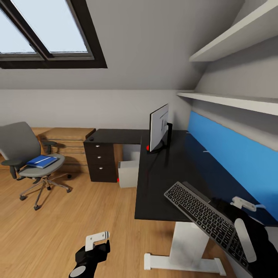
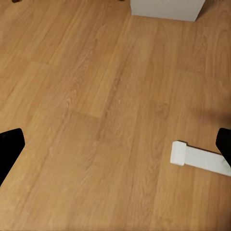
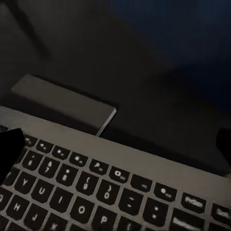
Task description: In the bedroom, organize the workspace by keeping the computer under the desk, ensuring the monitor is on the desk, placing the keyboard on the desk next to the monitor, placing the mouse on the desk next to the keyboard, moving the folder from the swivel chair onto the desk next to the mouse, stacking the notebook on top of the folder with the pen on top of the notebook, and positioning the swivel chair next to the desk.
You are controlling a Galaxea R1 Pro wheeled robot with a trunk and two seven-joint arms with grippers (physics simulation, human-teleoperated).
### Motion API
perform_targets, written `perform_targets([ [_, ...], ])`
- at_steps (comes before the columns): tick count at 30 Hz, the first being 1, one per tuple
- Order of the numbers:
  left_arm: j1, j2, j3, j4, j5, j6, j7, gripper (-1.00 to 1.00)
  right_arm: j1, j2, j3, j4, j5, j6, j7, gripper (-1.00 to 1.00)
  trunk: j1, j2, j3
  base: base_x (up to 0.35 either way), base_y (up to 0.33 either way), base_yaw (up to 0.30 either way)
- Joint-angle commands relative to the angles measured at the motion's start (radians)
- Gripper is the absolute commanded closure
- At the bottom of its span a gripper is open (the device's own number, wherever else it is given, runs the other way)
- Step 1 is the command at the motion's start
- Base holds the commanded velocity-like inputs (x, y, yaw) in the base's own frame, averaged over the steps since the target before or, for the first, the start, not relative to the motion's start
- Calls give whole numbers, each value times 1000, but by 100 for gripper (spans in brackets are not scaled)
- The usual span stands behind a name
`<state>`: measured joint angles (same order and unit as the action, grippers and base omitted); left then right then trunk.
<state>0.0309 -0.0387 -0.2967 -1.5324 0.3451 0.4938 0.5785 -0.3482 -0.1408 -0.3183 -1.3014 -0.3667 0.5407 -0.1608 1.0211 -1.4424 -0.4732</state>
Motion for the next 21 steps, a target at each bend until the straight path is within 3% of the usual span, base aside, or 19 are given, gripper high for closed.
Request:
perform_targets([
  [1,0,0,-1,-2,10,2,8,-100,12,7,1,-21,-11,4,-8,-100,0,-1,-1,0,0,0],
  [4,0,0,-1,-2,10,0,9,-100,23,25,1,-61,-13,31,-8,-100,0,-1,-1,-8,0,0],
  [7,0,0,-1,-2,10,0,9,-100,24,26,1,-67,-20,45,-8,-100,0,-1,-1,-140,0,0],
  [9,-1,0,-1,-2,10,1,9,-100,24,27,1,-71,-52,54,-8,-100,0,-1,-1,-319,42,0],
  [21,-1,0,-1,-2,10,1,9,-100,26,23,-9,-66,-61,55,-8,-100,0,-1,-1,-334,86,0],
])
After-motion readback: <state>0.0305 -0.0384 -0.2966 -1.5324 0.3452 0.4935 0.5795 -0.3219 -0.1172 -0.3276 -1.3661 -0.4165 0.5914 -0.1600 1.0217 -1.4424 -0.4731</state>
